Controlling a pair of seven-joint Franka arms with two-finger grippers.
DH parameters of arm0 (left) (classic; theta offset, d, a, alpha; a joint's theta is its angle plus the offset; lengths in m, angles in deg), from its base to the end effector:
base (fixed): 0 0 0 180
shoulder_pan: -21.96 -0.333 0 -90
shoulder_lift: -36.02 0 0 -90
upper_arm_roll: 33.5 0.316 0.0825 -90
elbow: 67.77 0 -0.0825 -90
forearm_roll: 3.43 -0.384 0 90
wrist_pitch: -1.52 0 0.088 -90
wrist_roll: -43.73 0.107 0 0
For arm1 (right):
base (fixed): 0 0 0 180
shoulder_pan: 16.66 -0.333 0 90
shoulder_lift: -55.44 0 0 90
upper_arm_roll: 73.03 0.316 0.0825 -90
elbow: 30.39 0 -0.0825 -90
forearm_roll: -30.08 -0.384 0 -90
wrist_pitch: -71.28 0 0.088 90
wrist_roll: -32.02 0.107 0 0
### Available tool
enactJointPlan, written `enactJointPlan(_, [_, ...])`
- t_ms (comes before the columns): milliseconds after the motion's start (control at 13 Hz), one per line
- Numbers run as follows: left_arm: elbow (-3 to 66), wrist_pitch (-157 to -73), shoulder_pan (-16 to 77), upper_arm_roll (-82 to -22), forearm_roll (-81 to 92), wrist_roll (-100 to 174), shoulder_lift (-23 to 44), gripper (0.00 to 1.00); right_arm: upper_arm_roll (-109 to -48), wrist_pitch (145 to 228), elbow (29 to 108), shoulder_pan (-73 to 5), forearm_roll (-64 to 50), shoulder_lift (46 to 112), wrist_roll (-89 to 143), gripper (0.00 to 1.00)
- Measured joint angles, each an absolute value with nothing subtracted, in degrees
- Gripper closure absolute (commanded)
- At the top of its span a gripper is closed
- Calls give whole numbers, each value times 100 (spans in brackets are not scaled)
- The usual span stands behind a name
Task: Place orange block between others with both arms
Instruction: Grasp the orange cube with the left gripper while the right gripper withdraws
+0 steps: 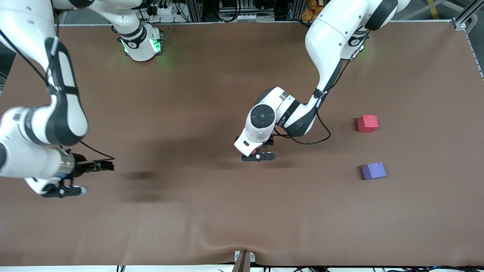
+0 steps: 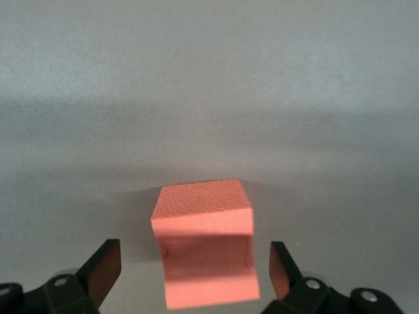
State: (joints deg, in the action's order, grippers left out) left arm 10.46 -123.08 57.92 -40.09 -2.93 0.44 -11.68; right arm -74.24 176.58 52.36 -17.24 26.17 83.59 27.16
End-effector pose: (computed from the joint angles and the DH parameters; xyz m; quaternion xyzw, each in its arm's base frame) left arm 0.5528 -0.4837 0.2200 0.9985 0.0272 -0.0382 0.0276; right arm 0.6872 0.0003 0.3979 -0.9981 -0.0273 0.0474 0.0297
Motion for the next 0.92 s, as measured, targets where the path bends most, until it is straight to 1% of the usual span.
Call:
enactJointPlan(231, [1038,-12313,5791,-4004,-293,43,-1312,0,-7407,17383,5628,-1728,2698,7489,2718,0])
enactJointPlan(462, [1029,-12313,5822,-4007,-293,-56,-1323,0,-7418,16832,5708,-1725,2718,6814,2720,0])
enactJointPlan(615, [1028,-12313,5859,-4007,-293,-138,-1328,0,-7455,16551,5728,-1676,2741,6491,2720,0])
enactJointPlan(692, [1028,-12319,5865,-4007,-293,-142,-1338,5,-7457,16446,5728,-1651,2755,6390,2720,0])
enactJointPlan(769, [1028,-12354,5866,-4007,-293,-142,-1356,16,-7457,16371,5729,-1643,2786,6312,2720,0])
enactJointPlan(923, [1028,-12468,5866,-4006,-293,-142,-1394,43,-7449,16319,5726,-1643,2874,6157,2719,0])
